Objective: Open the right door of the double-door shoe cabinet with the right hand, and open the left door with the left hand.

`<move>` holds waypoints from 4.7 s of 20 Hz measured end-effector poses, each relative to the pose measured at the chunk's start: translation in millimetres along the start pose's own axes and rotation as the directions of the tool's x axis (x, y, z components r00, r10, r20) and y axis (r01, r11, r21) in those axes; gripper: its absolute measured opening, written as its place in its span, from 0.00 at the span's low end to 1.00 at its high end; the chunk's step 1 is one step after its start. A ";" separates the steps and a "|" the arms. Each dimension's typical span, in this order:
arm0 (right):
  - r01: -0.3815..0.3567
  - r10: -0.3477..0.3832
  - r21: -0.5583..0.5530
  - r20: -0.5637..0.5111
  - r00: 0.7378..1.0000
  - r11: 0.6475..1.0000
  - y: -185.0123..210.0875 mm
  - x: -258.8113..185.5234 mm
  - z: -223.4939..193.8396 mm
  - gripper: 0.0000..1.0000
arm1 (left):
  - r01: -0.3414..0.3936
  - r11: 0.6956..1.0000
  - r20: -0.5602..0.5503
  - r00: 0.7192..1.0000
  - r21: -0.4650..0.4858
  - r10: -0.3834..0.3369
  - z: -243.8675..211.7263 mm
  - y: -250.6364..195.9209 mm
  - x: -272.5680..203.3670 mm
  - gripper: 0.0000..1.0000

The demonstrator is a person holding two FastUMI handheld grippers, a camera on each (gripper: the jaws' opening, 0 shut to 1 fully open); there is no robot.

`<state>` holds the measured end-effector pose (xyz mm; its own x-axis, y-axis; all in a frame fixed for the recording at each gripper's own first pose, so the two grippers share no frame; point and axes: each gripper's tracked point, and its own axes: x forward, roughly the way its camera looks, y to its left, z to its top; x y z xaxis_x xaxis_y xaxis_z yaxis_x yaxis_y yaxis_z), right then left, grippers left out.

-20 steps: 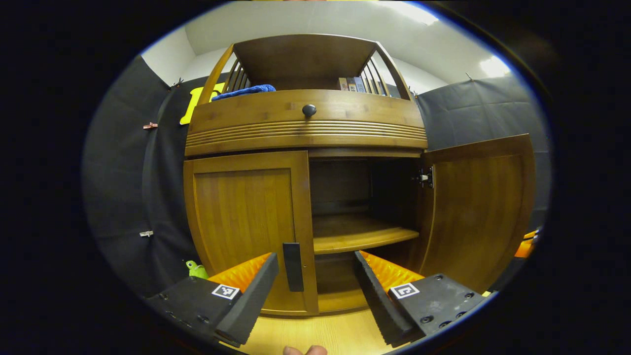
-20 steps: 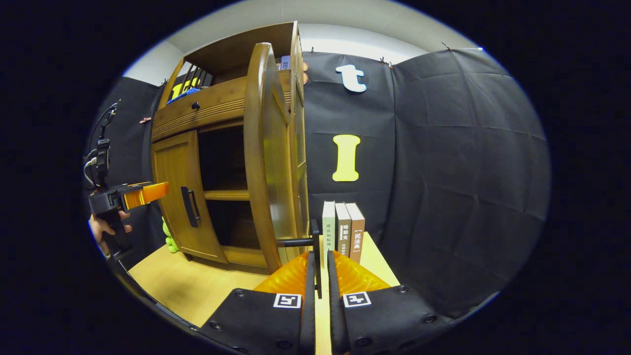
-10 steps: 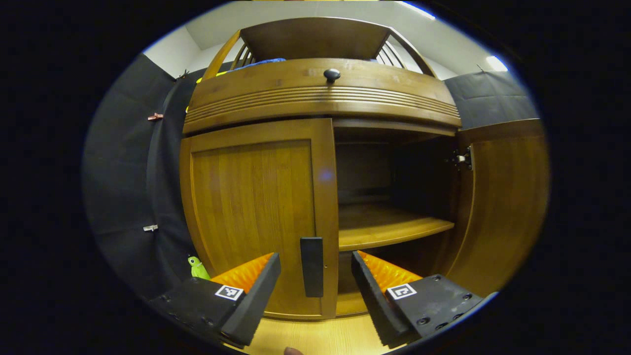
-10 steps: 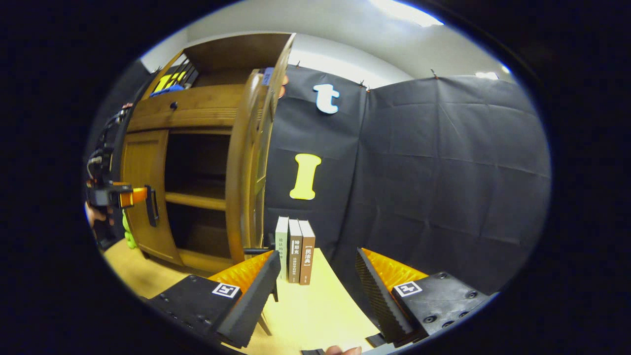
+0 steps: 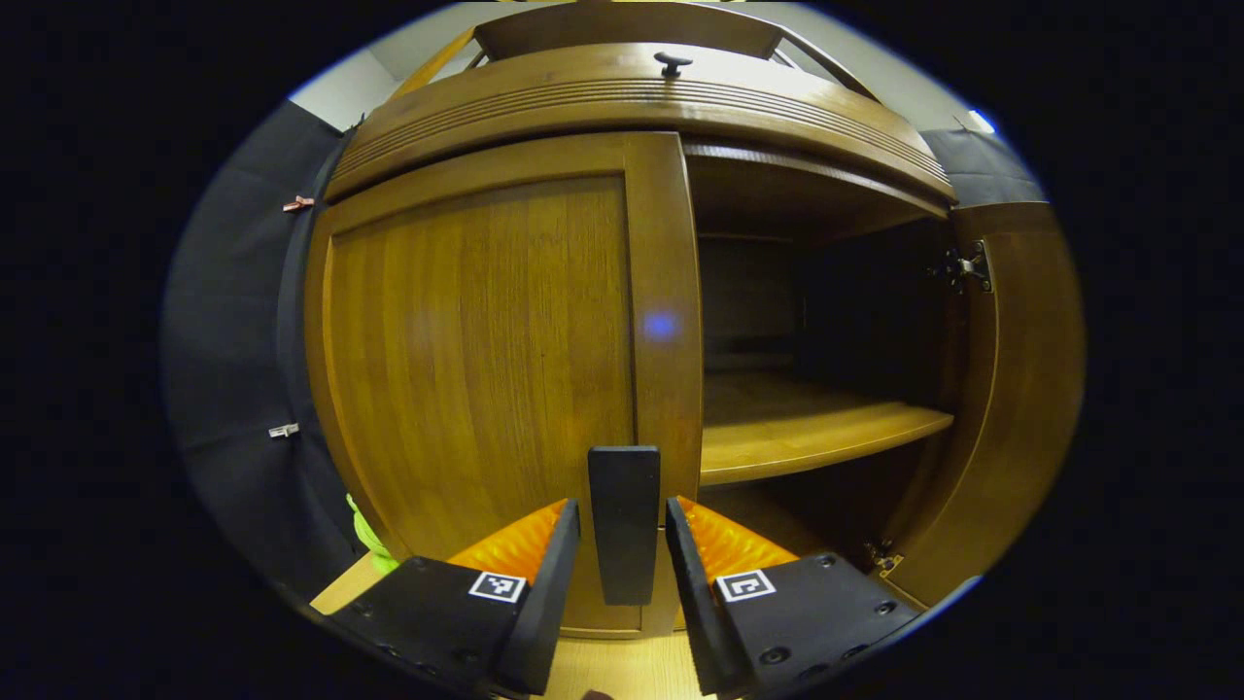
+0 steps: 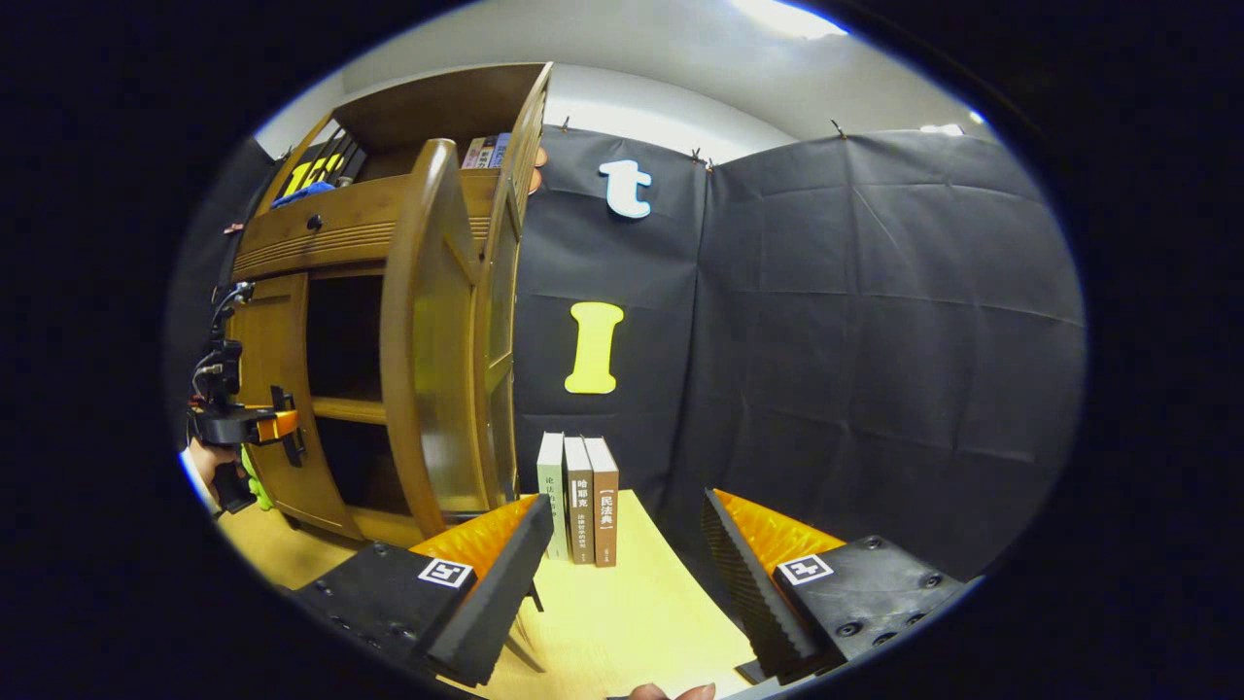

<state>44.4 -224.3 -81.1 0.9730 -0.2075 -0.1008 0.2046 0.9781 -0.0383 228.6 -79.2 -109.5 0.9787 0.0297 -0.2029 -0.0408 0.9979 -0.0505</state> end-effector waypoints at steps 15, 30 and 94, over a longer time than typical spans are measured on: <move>0.098 -0.098 -0.006 0.027 0.995 0.995 12.1 -56.4 20.1 0.98 | 0.094 0.996 -0.048 0.994 -0.009 -0.094 -15.2 12.3 -52.8 0.30; -0.010 0.010 0.000 0.028 1.000 1.000 129.3 -161.3 21.0 0.98 | 0.137 0.991 -0.043 0.990 -0.002 -0.136 -39.2 104.2 -179.8 0.27; -0.296 0.295 0.004 0.080 0.952 0.955 185.4 -158.6 41.0 1.00 | -0.045 0.997 0.177 0.983 -0.057 0.055 40.6 97.9 -343.9 0.99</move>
<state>-67.7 -9.4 -31.5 0.9953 0.0924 -0.0280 -0.0925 0.9957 -0.0028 -103.8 10.6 -5.0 0.9951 0.0942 -0.0286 -0.0965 0.9906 -0.0967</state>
